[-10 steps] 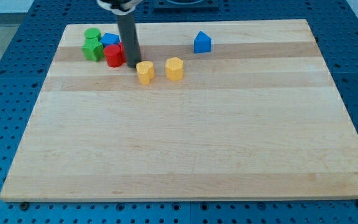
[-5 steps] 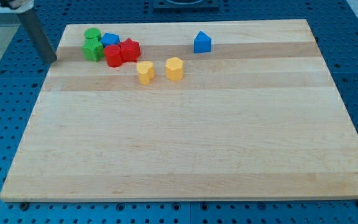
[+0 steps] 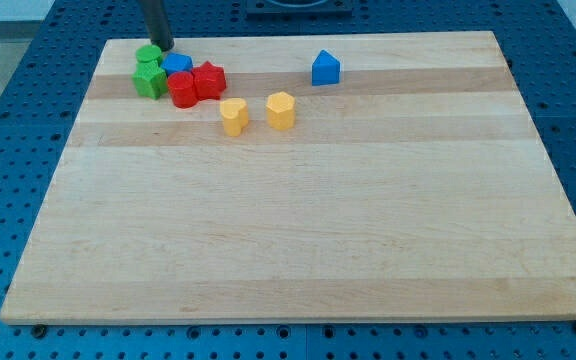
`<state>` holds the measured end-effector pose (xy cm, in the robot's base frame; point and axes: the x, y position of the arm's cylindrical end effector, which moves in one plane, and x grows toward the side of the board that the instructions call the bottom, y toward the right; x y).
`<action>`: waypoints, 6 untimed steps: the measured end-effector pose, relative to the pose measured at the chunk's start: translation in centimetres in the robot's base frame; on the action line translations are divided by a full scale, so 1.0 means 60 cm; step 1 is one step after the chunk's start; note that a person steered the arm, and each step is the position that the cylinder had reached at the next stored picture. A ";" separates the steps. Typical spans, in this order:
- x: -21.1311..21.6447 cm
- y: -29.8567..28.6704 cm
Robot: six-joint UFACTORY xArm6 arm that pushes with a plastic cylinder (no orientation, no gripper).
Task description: Move the blue blocks towards the top right of the board
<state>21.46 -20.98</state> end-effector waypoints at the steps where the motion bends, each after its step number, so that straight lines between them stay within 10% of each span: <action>1: 0.046 -0.011; 6: 0.105 -0.011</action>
<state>27.76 -21.62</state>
